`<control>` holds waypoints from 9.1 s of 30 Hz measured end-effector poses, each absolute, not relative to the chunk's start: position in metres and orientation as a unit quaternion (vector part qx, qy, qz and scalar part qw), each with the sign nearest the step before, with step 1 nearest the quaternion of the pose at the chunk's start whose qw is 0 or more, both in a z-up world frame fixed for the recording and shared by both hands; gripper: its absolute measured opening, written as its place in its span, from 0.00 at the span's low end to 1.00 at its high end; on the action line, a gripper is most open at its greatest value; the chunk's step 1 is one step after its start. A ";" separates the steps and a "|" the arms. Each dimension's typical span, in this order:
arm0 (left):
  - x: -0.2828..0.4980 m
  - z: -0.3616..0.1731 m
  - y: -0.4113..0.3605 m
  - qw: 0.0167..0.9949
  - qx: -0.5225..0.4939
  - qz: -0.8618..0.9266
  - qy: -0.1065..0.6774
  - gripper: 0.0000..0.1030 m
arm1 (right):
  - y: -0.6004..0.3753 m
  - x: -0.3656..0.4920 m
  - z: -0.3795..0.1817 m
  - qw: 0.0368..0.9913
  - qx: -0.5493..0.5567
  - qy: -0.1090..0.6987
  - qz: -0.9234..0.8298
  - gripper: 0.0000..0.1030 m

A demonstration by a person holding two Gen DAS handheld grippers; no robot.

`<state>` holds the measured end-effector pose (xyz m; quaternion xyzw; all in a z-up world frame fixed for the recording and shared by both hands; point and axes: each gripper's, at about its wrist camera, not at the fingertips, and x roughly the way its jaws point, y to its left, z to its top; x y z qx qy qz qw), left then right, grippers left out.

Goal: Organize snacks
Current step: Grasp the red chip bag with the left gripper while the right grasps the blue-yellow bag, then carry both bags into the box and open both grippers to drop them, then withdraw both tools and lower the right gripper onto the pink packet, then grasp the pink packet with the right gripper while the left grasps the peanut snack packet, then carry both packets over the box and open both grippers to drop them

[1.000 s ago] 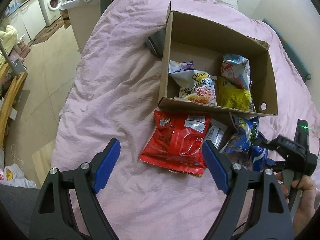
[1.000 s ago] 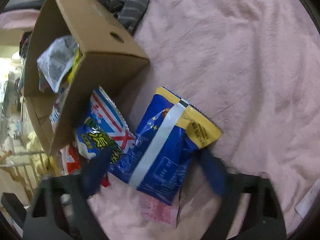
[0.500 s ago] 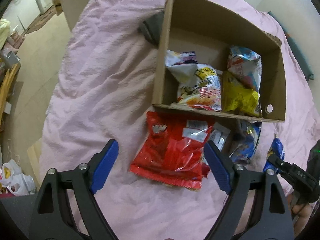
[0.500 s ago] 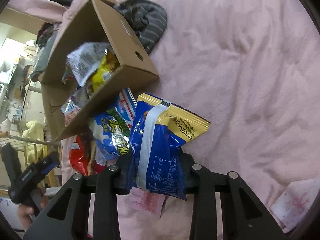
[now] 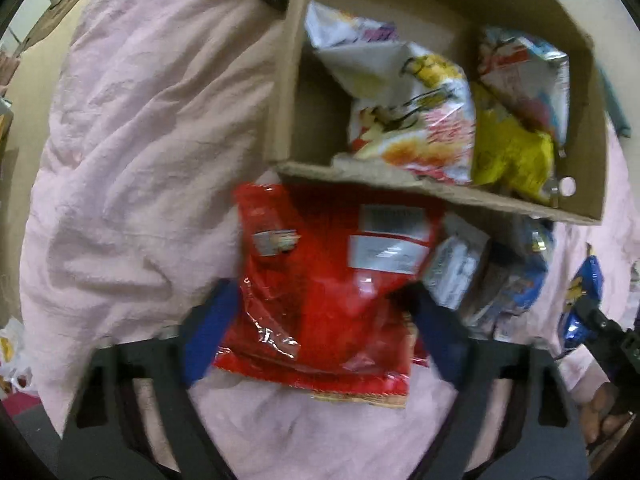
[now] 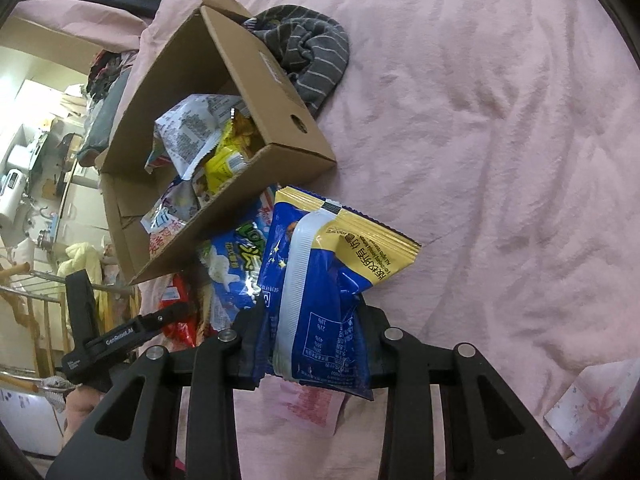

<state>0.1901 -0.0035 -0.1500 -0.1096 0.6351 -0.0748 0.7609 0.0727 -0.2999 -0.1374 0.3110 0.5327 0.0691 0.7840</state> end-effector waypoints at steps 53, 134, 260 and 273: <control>0.202 0.028 -0.023 0.905 -0.039 -0.075 0.417 0.07 | -0.201 0.141 -0.018 0.886 0.103 0.419 0.168 0.34; 0.178 -0.015 -0.018 0.909 -0.010 -0.056 0.414 0.75 | -0.204 0.114 -0.055 0.855 0.137 0.462 0.192 0.98; 0.136 0.015 -0.006 0.889 -0.050 -0.083 0.447 0.43 | -0.207 0.057 -0.028 0.864 0.170 0.454 0.134 0.41; 0.209 0.023 -0.018 0.906 -0.052 -0.062 0.415 0.43 | -0.234 0.137 0.003 0.896 0.172 0.392 0.116 0.41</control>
